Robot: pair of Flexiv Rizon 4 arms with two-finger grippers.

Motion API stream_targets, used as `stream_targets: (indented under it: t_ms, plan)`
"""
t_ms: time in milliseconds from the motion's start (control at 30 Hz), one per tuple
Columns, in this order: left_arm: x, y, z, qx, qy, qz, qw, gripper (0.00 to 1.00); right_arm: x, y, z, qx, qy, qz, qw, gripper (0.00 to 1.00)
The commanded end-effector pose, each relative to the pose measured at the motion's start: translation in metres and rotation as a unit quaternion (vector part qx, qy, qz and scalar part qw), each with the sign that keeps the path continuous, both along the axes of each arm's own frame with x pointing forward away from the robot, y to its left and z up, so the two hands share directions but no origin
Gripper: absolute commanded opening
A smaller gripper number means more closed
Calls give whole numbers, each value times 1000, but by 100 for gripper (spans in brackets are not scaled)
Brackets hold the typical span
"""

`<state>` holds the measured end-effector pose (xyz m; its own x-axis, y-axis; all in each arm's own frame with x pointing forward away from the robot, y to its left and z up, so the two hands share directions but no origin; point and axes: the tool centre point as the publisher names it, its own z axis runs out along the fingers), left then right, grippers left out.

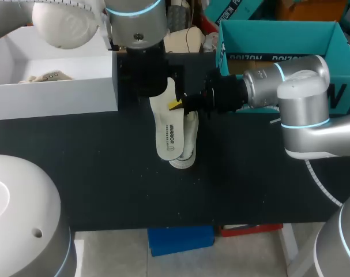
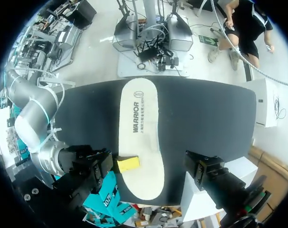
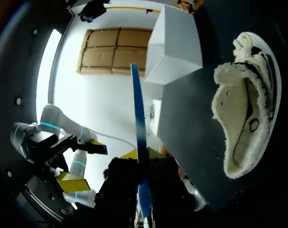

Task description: Take the shoe out of the shoebox, open the shoe tongue, remove and reinsert the insole, then place the shoe into the shoebox

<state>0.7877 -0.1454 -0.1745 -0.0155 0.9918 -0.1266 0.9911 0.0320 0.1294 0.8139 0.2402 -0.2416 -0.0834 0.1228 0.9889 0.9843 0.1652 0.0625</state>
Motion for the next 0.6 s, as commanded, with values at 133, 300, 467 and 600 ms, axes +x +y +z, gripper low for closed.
stream_targets:
  t_ms: [133,300,467,600]
  plan:
    - [-37,5,-1,-6,-24,-2,1000,100,0,0,0,0,0,0,1000,0]
    - [-48,6,-2,-74,-3,0,997,100,0,0,0,0,0,0,1000,0]
    - [-48,9,2,-222,-6,45,974,100,0,0,0,0,0,0,1000,0]
    - [-48,14,5,-347,-3,68,935,100,0,0,0,0,0,0,1000,0]
